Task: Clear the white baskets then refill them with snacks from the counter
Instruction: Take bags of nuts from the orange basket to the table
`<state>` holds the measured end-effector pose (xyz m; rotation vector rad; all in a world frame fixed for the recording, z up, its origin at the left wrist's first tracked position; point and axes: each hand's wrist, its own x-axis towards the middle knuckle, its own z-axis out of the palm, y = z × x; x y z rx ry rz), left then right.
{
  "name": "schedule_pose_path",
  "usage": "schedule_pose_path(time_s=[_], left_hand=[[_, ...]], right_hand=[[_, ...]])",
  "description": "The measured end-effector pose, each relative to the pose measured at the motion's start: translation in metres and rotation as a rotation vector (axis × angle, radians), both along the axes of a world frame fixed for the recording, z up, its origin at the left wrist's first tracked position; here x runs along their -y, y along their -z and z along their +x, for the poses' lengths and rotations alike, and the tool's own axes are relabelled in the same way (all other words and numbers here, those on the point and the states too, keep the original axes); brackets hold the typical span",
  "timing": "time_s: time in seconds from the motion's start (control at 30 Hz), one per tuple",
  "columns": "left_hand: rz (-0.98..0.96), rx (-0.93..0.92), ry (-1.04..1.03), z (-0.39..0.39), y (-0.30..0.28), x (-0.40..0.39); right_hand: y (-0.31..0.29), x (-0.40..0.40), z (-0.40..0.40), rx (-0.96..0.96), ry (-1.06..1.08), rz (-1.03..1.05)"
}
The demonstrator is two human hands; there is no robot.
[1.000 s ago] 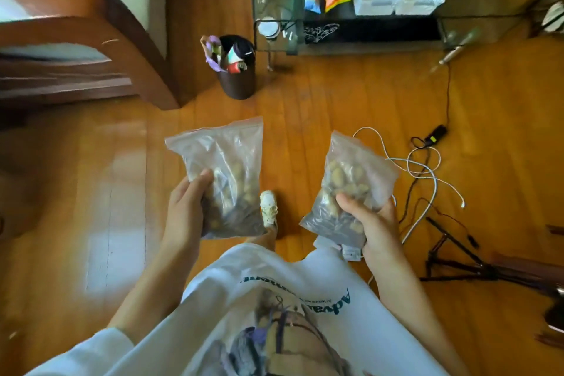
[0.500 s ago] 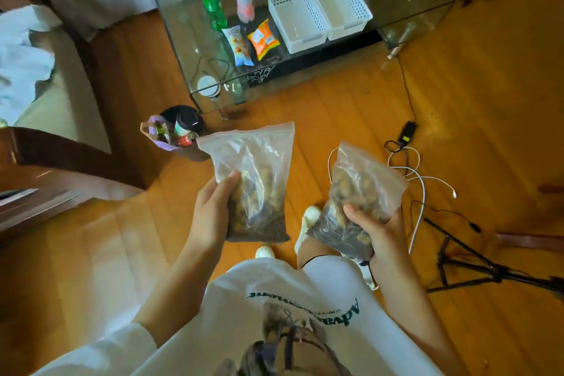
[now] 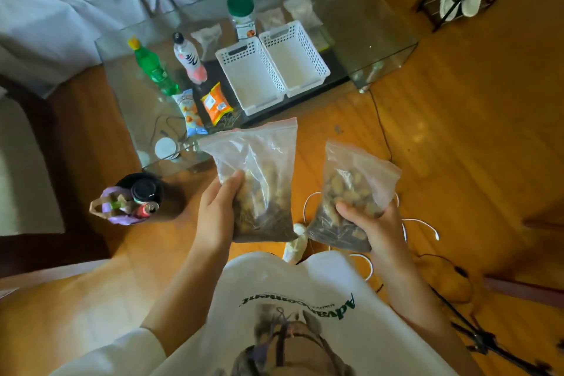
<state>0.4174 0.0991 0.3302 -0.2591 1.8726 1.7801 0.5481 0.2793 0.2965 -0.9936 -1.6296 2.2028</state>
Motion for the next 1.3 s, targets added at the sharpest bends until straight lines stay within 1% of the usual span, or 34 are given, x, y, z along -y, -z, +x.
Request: schedule_pose_path(time_s=[0.23, 0.47, 0.67, 0.8, 0.87, 0.97, 1.03, 1.1, 1.23, 1.3], left_hand=[[-0.015, 0.002, 0.012, -0.047, 0.0, -0.07], [-0.016, 0.048, -0.03, -0.127, 0.023, -0.123], [0.01, 0.072, -0.109, -0.223, 0.036, -0.18], [0.028, 0.119, -0.135, -0.287, 0.033, -0.215], [0.047, 0.129, -0.129, -0.317, 0.034, -0.23], [0.042, 0.101, -0.18, -0.351, 0.04, -0.25], [-0.013, 0.049, -0.188, -0.369, 0.048, -0.264], [-0.059, 0.051, -0.208, -0.385, 0.064, -0.276], [-0.115, 0.153, -0.27, -0.41, 0.11, -0.3], [-0.132, 0.214, -0.342, -0.42, 0.137, -0.311]], right_hand=[[-0.001, -0.077, -0.054, 0.026, -0.023, 0.054], [0.011, -0.137, -0.128, 0.065, -0.025, 0.058], [0.005, -0.199, -0.227, 0.102, -0.028, 0.1], [-0.009, -0.237, -0.295, 0.137, 0.03, 0.117], [-0.011, -0.253, -0.326, 0.119, 0.065, 0.105], [-0.008, -0.268, -0.366, 0.103, 0.107, 0.09], [0.003, -0.278, -0.392, 0.111, 0.111, 0.106], [0.024, -0.286, -0.416, 0.147, 0.109, 0.109], [0.087, -0.298, -0.463, 0.3, 0.095, 0.052], [0.121, -0.299, -0.483, 0.424, 0.097, 0.012]])
